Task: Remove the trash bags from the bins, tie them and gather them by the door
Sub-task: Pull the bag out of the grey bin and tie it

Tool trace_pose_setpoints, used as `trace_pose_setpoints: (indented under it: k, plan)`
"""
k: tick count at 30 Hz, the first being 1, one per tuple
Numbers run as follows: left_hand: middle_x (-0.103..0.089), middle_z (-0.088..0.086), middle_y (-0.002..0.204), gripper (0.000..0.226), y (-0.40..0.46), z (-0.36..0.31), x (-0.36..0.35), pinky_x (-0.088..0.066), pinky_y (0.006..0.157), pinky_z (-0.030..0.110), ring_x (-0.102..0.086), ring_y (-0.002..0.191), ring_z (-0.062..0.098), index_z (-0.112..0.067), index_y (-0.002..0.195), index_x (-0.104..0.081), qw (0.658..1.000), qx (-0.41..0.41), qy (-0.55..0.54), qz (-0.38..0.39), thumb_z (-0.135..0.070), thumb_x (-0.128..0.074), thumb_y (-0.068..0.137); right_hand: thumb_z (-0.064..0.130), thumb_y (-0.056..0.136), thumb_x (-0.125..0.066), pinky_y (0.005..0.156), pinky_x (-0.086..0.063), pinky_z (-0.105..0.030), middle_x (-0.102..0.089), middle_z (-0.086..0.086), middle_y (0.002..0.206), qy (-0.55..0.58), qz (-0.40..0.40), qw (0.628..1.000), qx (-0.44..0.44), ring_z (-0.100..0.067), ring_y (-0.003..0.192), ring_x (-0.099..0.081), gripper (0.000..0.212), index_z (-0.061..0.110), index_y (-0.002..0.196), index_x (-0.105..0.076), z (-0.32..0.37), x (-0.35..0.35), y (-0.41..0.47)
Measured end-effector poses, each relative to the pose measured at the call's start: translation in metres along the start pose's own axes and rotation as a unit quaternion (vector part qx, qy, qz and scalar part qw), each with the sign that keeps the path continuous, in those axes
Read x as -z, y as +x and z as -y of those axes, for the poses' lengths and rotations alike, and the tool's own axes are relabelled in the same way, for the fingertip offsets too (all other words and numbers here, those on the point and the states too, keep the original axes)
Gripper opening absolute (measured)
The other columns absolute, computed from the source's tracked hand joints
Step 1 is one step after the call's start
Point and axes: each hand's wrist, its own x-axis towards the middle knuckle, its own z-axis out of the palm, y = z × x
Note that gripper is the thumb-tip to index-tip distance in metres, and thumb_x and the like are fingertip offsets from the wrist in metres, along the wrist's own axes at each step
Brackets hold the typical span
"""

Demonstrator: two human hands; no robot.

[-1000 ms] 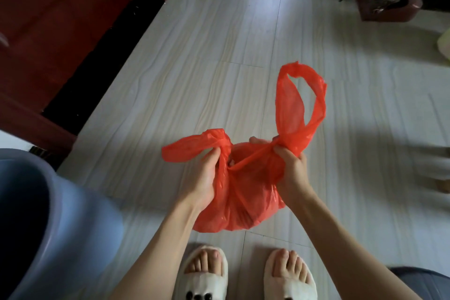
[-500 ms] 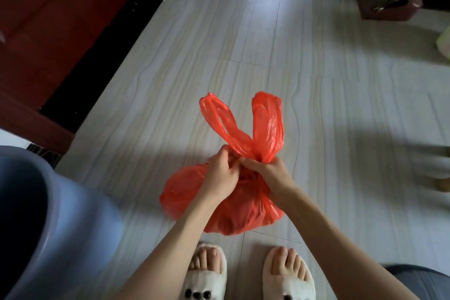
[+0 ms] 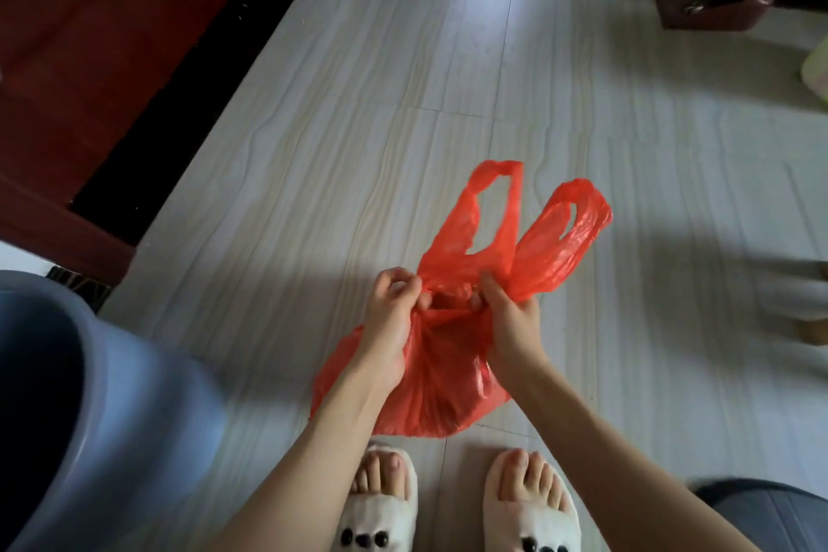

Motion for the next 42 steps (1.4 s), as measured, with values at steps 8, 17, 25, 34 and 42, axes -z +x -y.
trace_pose_setpoints:
  k: [8,17,25,34,42]
  plan:
    - [-0.052,-0.006,0.032,0.04,0.022,0.006,-0.005,-0.039,0.053,0.025,-0.046,0.029,0.001,-0.015,0.049,-0.055,0.988,0.118,0.031,-0.093,-0.003,-0.052,0.087,0.022,0.083,-0.042,0.082,-0.04,-0.017,-0.058,0.004,0.086,-0.238,0.104,0.952,0.161,-0.007,0.083,-0.054,0.023,0.009,0.094,-0.058,0.0,-0.001,-0.014]
    - [-0.052,-0.012,0.075,0.014,-0.012,-0.009,0.019,-0.039,0.071,0.011,-0.049,0.067,-0.006,-0.025,0.079,-0.047,0.929,-0.124,0.289,0.197,-0.013,-0.053,0.084,0.001,0.071,-0.04,0.088,-0.049,-0.041,-0.067,-0.008,0.11,-0.438,0.14,0.872,0.167,-0.029,0.102,-0.061,0.061,0.021,0.128,-0.048,0.012,0.002,0.004]
    - [-0.049,-0.019,0.086,0.029,-0.027,0.005,0.017,-0.035,0.078,0.004,-0.048,0.079,-0.011,-0.032,0.091,-0.04,0.851,-0.312,0.382,0.178,-0.006,-0.05,0.083,0.011,0.089,-0.04,0.071,-0.041,-0.037,-0.055,-0.01,0.124,-0.721,0.234,0.636,0.144,-0.035,0.107,-0.058,0.036,0.018,0.123,-0.046,0.019,-0.001,-0.001]
    - [-0.056,0.018,0.1,0.027,-0.02,0.012,0.018,-0.03,0.089,0.004,-0.047,0.096,0.012,0.003,0.098,-0.054,0.846,-0.332,0.416,0.004,-0.004,-0.038,0.078,-0.004,0.081,-0.039,0.08,-0.041,-0.042,-0.053,-0.015,0.08,-0.626,0.346,0.68,0.163,-0.033,0.078,-0.051,0.023,0.012,0.064,-0.037,0.013,0.002,-0.002]
    - [-0.064,0.005,0.096,0.018,-0.021,0.007,0.016,-0.045,0.08,0.025,-0.06,0.093,0.02,-0.014,0.1,-0.049,0.899,-0.22,0.377,0.041,-0.006,-0.042,0.084,-0.011,0.078,-0.039,0.06,-0.03,-0.015,-0.055,0.0,0.089,-0.491,0.248,0.809,0.208,-0.012,0.061,-0.052,0.059,0.001,0.135,-0.029,0.01,0.012,-0.004]
